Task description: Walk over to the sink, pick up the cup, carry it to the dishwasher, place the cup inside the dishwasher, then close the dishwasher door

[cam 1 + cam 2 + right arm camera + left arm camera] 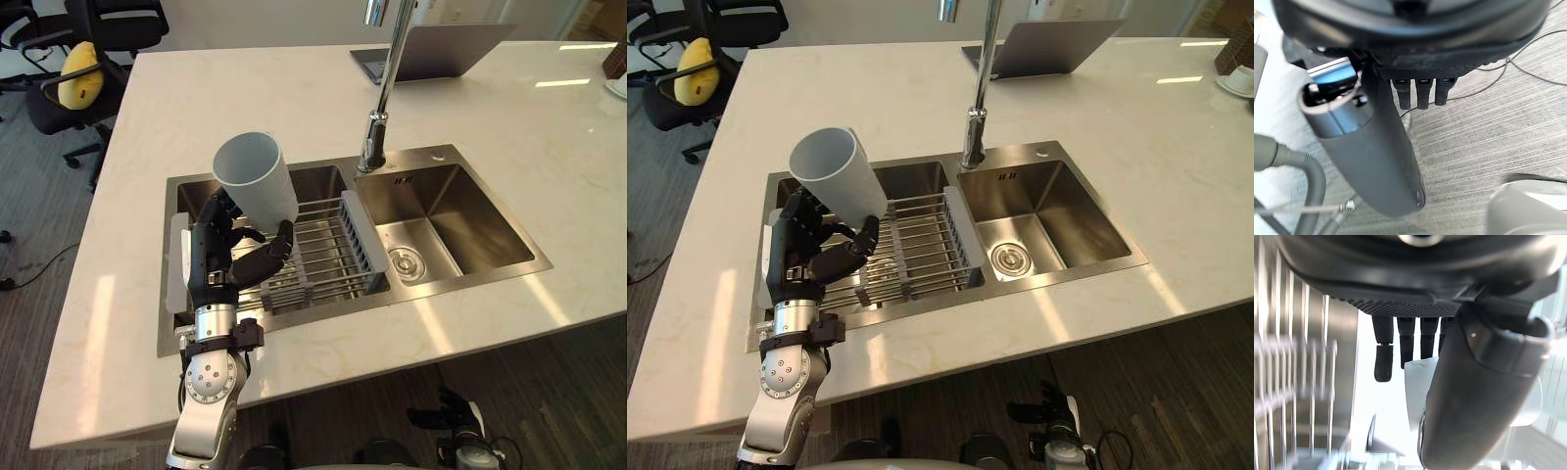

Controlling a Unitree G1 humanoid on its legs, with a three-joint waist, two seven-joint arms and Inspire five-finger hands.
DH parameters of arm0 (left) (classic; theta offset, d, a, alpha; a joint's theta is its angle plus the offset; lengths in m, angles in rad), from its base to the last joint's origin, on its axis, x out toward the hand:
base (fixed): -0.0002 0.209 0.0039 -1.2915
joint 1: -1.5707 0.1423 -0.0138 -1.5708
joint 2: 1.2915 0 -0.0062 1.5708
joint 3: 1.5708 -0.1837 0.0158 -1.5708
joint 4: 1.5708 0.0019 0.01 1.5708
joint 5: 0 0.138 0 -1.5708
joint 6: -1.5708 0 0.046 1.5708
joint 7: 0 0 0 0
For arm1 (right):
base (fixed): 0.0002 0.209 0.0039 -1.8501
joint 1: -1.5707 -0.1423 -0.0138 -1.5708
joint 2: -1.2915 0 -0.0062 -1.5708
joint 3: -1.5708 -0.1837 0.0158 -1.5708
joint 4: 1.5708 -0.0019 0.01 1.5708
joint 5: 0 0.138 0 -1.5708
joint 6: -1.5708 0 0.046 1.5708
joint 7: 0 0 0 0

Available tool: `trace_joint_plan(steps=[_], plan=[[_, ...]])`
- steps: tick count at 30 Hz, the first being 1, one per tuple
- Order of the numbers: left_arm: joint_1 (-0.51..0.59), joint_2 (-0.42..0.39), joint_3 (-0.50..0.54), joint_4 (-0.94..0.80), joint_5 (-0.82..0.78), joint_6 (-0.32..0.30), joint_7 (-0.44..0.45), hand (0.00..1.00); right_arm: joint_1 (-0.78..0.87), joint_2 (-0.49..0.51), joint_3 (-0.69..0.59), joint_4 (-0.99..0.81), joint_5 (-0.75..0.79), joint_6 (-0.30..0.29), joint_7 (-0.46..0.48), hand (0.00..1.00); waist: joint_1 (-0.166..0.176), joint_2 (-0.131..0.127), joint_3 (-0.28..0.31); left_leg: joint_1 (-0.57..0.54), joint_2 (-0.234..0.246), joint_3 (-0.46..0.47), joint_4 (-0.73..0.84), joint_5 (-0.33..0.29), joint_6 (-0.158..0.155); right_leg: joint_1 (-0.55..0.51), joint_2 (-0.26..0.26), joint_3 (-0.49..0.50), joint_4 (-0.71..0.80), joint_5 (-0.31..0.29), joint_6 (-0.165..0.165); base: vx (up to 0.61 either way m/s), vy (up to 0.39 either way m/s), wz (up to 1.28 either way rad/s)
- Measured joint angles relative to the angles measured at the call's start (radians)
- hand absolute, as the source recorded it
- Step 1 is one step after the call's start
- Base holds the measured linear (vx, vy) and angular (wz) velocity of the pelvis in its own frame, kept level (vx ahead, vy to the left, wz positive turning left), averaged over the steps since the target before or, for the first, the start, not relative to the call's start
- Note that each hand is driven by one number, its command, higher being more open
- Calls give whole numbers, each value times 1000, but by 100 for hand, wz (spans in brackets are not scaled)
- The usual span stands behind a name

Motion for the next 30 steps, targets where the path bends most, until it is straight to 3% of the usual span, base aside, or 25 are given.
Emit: trace_joint_plan(steps=[2,3,4,6,8,9,10,12,14,16,18,20,23,30], plan=[[0,-5,4,-6,0,-4,6,30,-44,-6,1,12,2,1,0,90,46,-16,-6,-98,4,13,47,19,-6,36,9,8,-157,-57,-28,-189,-158,-12],[1,-13,-10,-5,0,0,6,30,-87,-16,0,25,7,1,-1,90,59,-18,-5,-136,6,10,33,56,-14,62,25,-1,-286,-79,-74,-272,-175,8],[1,-20,-31,-1,0,1,5,30,-102,-24,-1,26,20,1,-2,90,61,-1,4,-147,18,-9,31,77,-18,74,44,-14,-322,-59,-143,-240,-145,23],[3,-29,-94,2,0,3,-5,30,-101,-31,-3,31,39,-7,-9,90,59,27,31,-139,45,-62,32,104,-41,115,91,-59,-348,-35,-164,-235,-134,45],[4,-22,-141,4,0,3,-14,30,-101,-31,-4,43,45,-7,-9,90,59,36,45,-130,66,-109,26,146,-61,136,126,-92,-339,-23,-181,-291,-156,57],[1,-18,-160,5,0,3,-30,30,-98,-31,-17,44,62,-12,-11,90,55,33,53,-132,57,-149,7,182,-88,130,124,-129,-344,-12,-208,-319,-111,63],[-3,-16,-171,5,0,3,-35,30,-95,-31,-32,44,66,-15,-13,90,51,32,60,-141,55,-156,42,158,-83,131,120,-148,-343,-9,-223,-314,-68,72],[-5,-14,-206,4,0,3,-55,30,-70,-34,-47,45,78,-11,-32,90,48,22,71,-166,49,-134,245,40,-34,116,94,-199,-334,3,-249,-269,-40,70],[-9,-7,-221,4,-1,3,-66,30,-52,-36,-47,44,80,-10,-33,90,31,23,70,-140,62,-126,330,-45,-31,109,72,-244,-333,9,-260,-203,42,80],[-22,-9,-236,4,-20,3,-75,30,-42,-35,-55,46,101,-9,-27,90,17,24,69,-73,76,-107,319,-100,-44,104,47,-290,-337,14,-259,-158,109,87],[-32,-9,-243,5,-32,3,-78,30,-47,-42,-103,48,119,-8,-24,90,15,47,49,46,69,-109,91,-121,-92,80,29,-320,-337,23,-228,-84,196,56],[-47,10,-232,17,-44,3,-76,30,-63,-44,-119,56,129,-7,-13,90,17,30,49,44,37,-109,62,-93,-78,68,-4,-322,-329,37,-193,-24,181,19],[-62,17,-200,55,-50,4,-75,30,-83,-54,-133,76,147,-6,0,90,13,19,42,44,5,-108,81,-105,-56,83,-29,-323,-340,52,-169,37,172,7],[-65,19,-199,56,-59,5,-77,30,-127,-73,-166,120,156,-1,9,90,11,12,37,53,-28,-93,80,-109,-32,84,-60,-307,-337,66,-148,-5,94,-3]])
